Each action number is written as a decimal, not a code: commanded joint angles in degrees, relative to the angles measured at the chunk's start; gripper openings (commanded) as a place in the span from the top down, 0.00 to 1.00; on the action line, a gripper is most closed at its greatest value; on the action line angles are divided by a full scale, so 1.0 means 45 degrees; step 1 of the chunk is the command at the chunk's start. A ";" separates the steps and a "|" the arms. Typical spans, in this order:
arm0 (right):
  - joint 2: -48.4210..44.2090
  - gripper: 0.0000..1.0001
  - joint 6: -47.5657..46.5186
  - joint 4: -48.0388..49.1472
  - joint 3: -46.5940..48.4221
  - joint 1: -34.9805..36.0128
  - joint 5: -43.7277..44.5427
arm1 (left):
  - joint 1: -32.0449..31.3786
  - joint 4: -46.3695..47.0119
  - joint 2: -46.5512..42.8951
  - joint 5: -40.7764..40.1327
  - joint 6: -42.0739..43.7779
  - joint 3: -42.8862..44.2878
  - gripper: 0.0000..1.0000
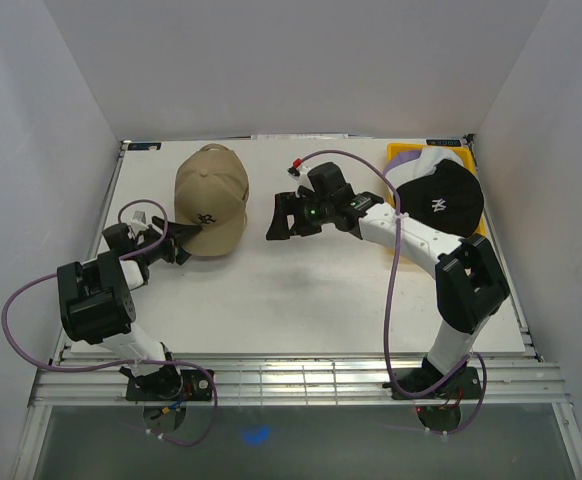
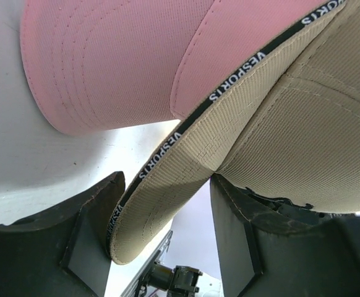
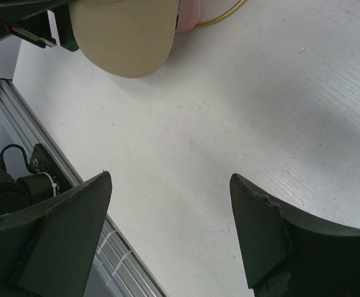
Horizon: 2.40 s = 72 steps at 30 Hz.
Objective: Stack the hats
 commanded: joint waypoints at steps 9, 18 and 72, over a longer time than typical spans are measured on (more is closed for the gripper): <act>-0.0134 0.18 -0.0388 0.0236 -0.0360 0.0075 0.0033 | 0.0236 -0.2706 -0.0463 -0.1588 0.1558 0.0468 0.29; -0.0154 0.18 -0.0486 0.0079 -0.0380 0.0094 0.0130 | 0.0236 -0.3449 -0.0658 -0.1940 0.2105 0.0703 0.13; -0.4550 0.18 -0.1014 -0.6816 0.0675 -1.3436 0.0482 | -0.9169 -1.2121 -0.5915 -1.0610 0.7028 0.8280 0.22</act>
